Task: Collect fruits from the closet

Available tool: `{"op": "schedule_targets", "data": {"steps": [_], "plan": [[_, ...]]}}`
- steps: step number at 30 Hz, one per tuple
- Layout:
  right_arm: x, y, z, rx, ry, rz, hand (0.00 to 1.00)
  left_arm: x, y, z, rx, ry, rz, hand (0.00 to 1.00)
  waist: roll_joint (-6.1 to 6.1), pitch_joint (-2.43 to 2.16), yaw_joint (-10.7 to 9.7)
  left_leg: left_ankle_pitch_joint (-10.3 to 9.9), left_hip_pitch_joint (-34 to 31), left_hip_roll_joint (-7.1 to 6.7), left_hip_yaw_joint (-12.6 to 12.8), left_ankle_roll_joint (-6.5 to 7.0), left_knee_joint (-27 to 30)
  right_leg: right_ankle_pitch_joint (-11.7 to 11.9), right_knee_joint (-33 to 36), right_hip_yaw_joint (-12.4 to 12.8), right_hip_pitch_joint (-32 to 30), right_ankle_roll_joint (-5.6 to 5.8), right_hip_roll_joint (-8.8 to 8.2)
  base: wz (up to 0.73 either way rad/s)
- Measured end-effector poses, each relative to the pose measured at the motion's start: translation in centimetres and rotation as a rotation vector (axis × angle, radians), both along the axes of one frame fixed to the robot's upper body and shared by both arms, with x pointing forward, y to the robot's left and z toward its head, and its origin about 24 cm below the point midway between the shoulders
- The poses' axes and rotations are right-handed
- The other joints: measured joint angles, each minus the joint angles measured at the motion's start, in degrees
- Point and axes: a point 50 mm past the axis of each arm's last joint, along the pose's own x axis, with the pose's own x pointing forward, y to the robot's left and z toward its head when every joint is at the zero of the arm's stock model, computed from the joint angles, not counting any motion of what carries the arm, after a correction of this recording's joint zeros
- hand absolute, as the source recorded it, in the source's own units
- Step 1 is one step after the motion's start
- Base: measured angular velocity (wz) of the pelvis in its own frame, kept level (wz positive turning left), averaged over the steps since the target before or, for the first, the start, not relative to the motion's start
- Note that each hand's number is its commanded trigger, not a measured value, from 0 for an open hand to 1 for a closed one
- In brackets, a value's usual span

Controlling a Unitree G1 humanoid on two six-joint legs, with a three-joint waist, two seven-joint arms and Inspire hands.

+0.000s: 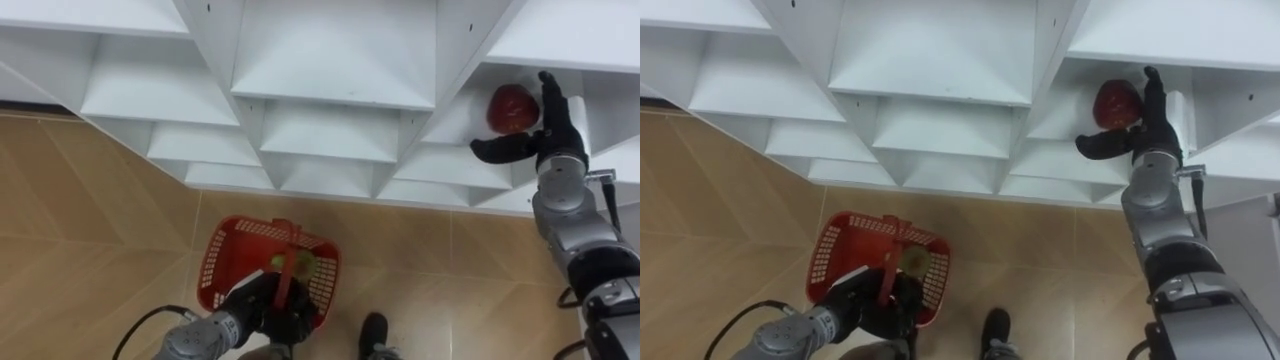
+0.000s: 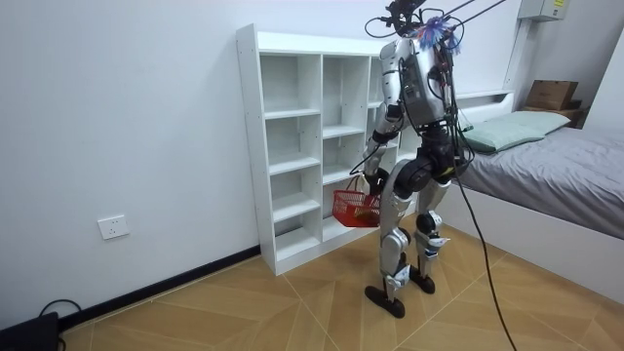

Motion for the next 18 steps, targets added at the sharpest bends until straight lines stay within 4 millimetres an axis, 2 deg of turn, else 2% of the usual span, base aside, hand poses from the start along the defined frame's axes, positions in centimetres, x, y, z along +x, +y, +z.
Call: {"op": "schedule_targets", "data": {"steps": [1,2,3,12,18], "plan": [[0.00,-0.01,0.01,-0.001,-0.002,-0.002,0.82,0.13,-0.03,0.07,0.000,-0.004,0.000,1.00,0.01,0.00,0.00,0.00,0.00,0.00,0.00,0.00,0.01,0.00,0.01,0.00,0.00,0.00,0.00,0.00],[-0.01,-0.02,0.02,-0.003,-0.003,-0.006,0.88,0.25,-0.06,0.14,0.000,-0.007,-0.001,1.00,0.01,0.00,0.00,0.00,0.00,0.00,0.01,0.00,0.02,0.00,0.02,0.00,0.00,0.00,-0.01,0.00],[-0.01,-0.04,0.04,-0.003,-0.005,-0.008,1.00,0.29,-0.08,0.16,-0.001,-0.008,-0.001,1.00,0.02,0.00,-0.01,0.00,0.00,0.00,0.01,0.00,0.02,0.00,0.02,0.00,0.00,0.00,-0.01,0.00],[0.22,-0.34,0.79,-0.036,-0.047,-0.054,1.00,0.31,-0.43,0.18,-0.028,-0.003,0.010,1.00,0.15,-0.03,-0.08,0.01,0.01,0.16,0.12,-0.03,0.01,0.03,0.00,0.09,0.00,-0.05,0.14,0.00],[0.36,0.35,0.64,-0.018,-0.047,-0.033,1.00,0.31,-0.49,0.19,-0.029,-0.003,0.009,1.00,0.25,-0.05,-0.04,0.02,0.01,0.14,0.14,-0.03,0.02,0.04,0.01,0.09,0.01,-0.06,0.10,0.00]]}}
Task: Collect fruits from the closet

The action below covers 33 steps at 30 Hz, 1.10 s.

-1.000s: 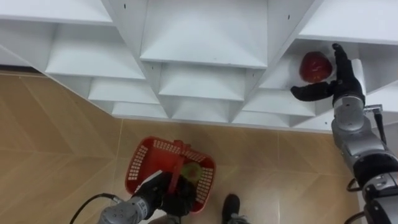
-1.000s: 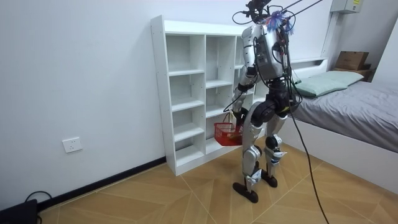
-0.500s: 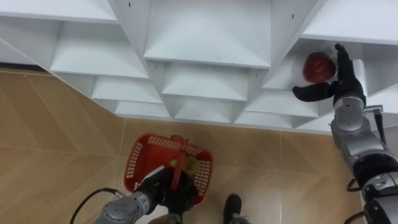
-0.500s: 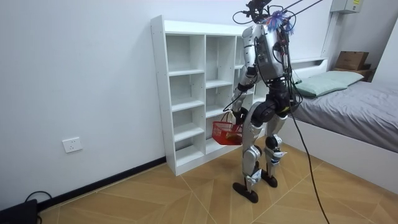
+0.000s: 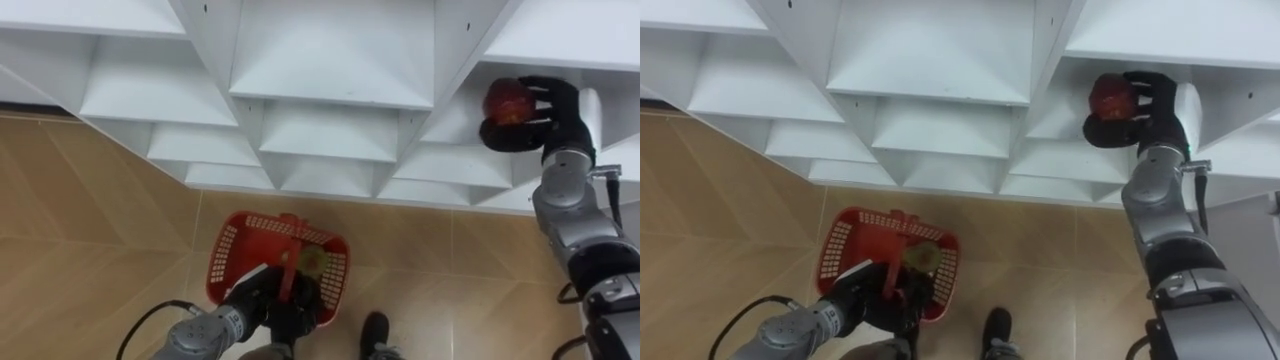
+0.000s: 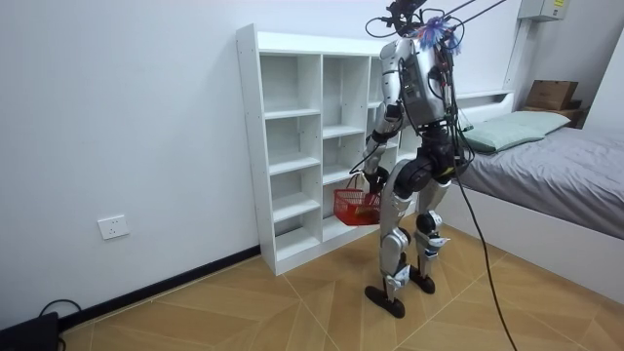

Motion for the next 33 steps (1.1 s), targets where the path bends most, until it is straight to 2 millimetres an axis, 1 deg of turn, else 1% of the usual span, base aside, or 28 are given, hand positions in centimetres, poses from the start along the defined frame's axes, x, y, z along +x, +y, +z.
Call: {"op": "schedule_targets", "data": {"steps": [10,18,21,28,33], "plan": [[0.2,0.7,0.1,-0.007,0.004,0.051,1.00,0.0,0.0,0.0,0.000,0.000,0.000,1.00,0.00,0.00,0.00,0.02,0.00,-0.05,-0.01,0.03,0.03,0.00,0.02,-0.04,0.01,0.00,-0.38,0.00],[0.3,1.2,-0.1,0.009,0.007,0.071,1.00,-0.3,-0.4,-0.2,-0.035,0.021,0.023,1.00,-0.01,0.00,-0.06,0.09,0.25,-0.19,0.02,0.08,0.03,0.00,0.30,0.01,0.07,0.01,-0.52,0.00],[0.3,1.7,-0.3,0.019,0.011,0.088,1.00,-0.4,-0.2,-0.4,-0.028,0.029,0.028,1.00,-0.01,0.00,-0.19,0.10,0.27,-0.17,0.07,0.10,0.06,0.00,0.29,0.10,0.08,0.01,-0.48,0.00],[0.6,2.7,0.0,0.041,-0.003,0.143,1.00,-0.4,-0.2,-0.4,-0.028,0.028,0.031,1.00,-0.01,0.00,-0.19,0.12,0.02,-0.12,0.07,0.08,0.04,0.00,-0.03,0.30,0.01,0.01,-0.06,0.00],[-0.1,3.9,-0.3,0.070,-0.031,0.206,1.00,-0.5,0.0,-0.4,-0.035,0.028,0.053,1.00,0.16,-0.12,-0.28,0.12,-0.36,-0.11,0.08,0.08,-0.06,-0.02,-0.23,0.18,-0.41,0.03,-0.02,0.00]]}}
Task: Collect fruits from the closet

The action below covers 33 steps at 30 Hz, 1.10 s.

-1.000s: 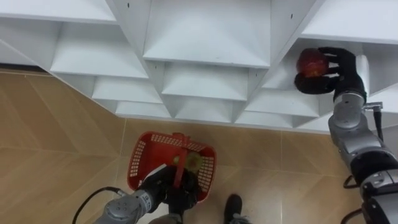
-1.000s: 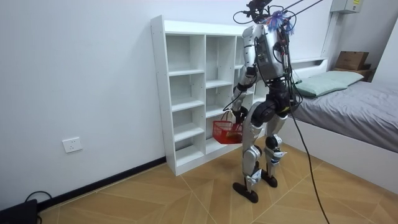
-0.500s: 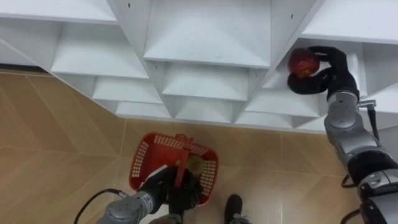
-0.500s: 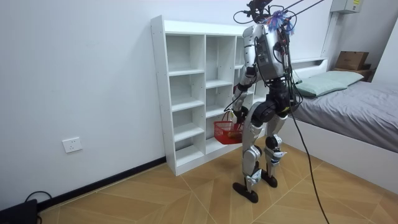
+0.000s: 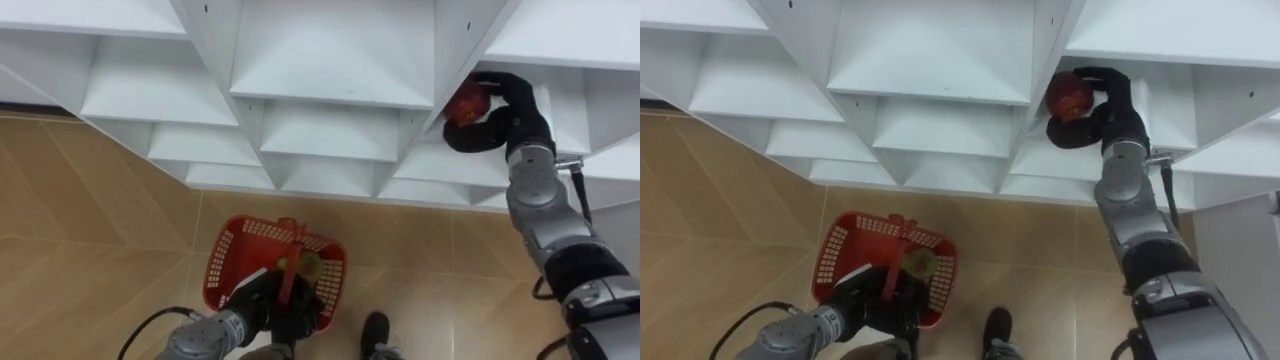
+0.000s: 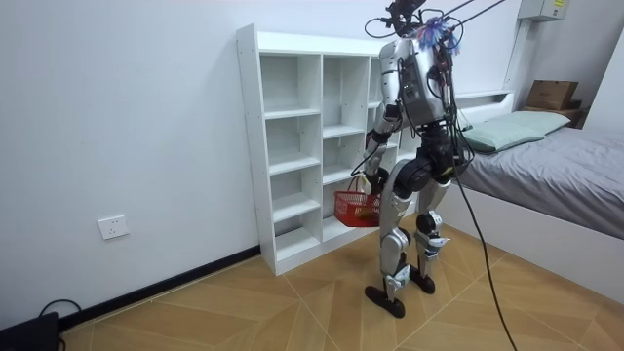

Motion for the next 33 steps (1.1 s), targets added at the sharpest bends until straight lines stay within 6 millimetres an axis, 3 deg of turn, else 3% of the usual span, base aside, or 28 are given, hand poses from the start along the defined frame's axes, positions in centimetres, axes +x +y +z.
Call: {"op": "schedule_targets", "data": {"steps": [4,6,11,16,20,33], "plan": [[-1.6,0.9,-1.3,0.034,-0.007,0.042,1.00,0.4,0.4,0.3,-0.023,-0.022,0.057,1.00,0.32,-0.30,-0.60,0.00,-0.34,0.16,0.05,-0.01,0.34,0.01,0.00,-0.08,-0.09,-0.02,0.12,0.00],[-2.2,1.4,-1.9,0.041,0.003,0.067,1.00,0.5,0.4,0.5,-0.022,-0.039,0.070,1.00,0.81,-0.83,-1.57,0.00,-0.69,0.20,0.04,-0.01,0.74,0.01,0.00,-0.15,-0.26,-0.02,0.11,0.00],[-4.4,2.5,-4.2,0.061,0.076,0.129,1.00,0.0,0.3,0.3,-0.019,-0.041,0.086,1.00,1.75,-2.76,-3.50,0.08,0.09,0.31,0.31,-0.12,0.80,0.14,0.35,0.30,0.11,-0.22,0.20,-0.05],[-7.4,4.4,-6.8,0.089,0.184,0.253,1.00,-0.7,-0.1,0.3,-0.038,-0.050,0.081,1.00,1.77,-2.83,-4.77,0.27,0.76,0.68,0.21,-0.41,0.72,0.62,-0.90,1.28,0.96,-0.38,1.00,-0.03],[-9.3,4.9,-8.5,0.134,0.282,0.306,1.00,-1.5,-0.4,0.5,-0.069,-0.059,0.085,1.00,1.91,-2.81,-4.54,0.50,0.61,0.85,0.46,-0.51,0.62,1.34,-1.05,1.50,0.72,-0.54,1.27,-0.07],[-11.8,7.2,-9.1,0.156,0.332,0.477,1.00,-1.8,-0.9,0.9,-0.112,-0.076,0.075,1.00,2.53,-2.93,-5.02,0.87,-0.36,0.98,1.09,-0.51,-0.33,2.03,-2.09,1.02,-0.23,-0.69,1.29,-0.01]]}}
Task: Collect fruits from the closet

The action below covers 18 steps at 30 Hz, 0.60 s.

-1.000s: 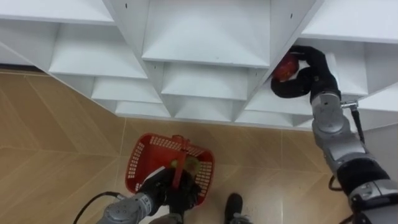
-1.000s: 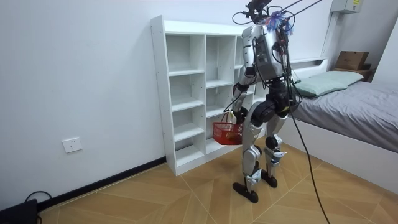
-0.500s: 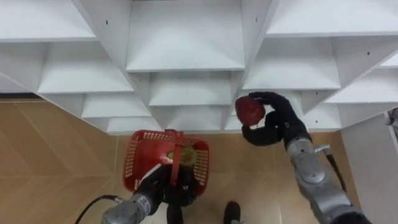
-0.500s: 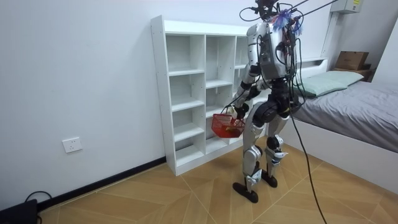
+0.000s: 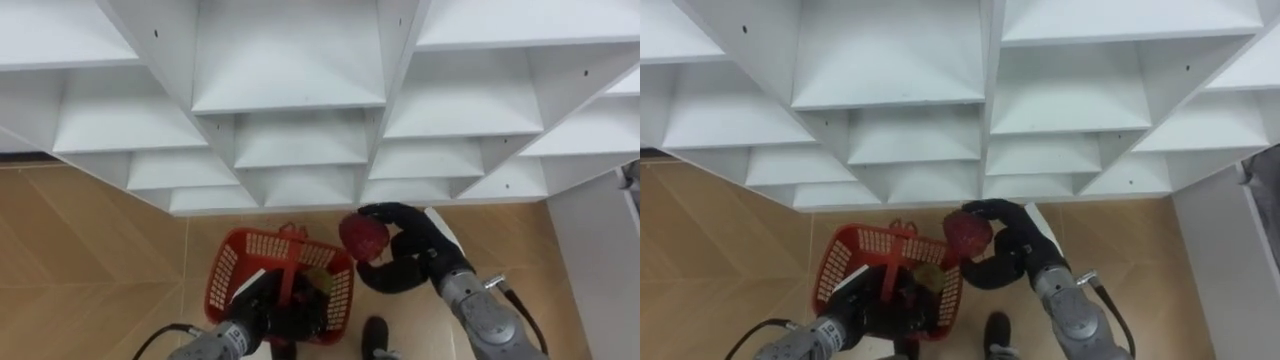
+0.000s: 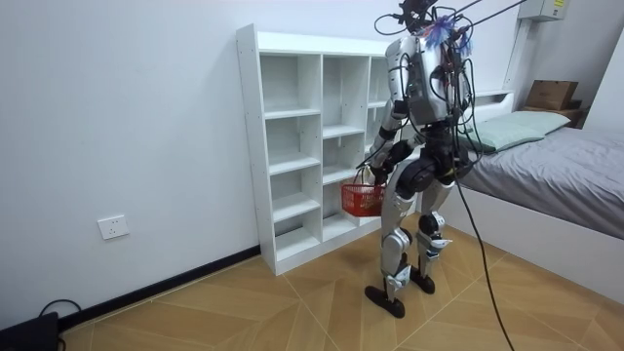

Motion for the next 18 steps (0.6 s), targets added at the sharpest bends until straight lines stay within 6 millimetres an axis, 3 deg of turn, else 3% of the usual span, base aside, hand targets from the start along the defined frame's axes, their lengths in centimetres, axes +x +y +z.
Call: {"op": "schedule_targets", "data": {"steps": [18], "plan": [[-0.5,1.1,-0.5,-0.024,0.023,0.082,1.00,0.4,-1.3,0.5,-0.047,-0.029,-0.056,1.00,0.28,0.19,0.20,-0.02,-0.28,0.05,-0.08,-0.01,0.05,-0.02,-0.10,0.12,-0.12,0.01,0.01,0.00]]}}
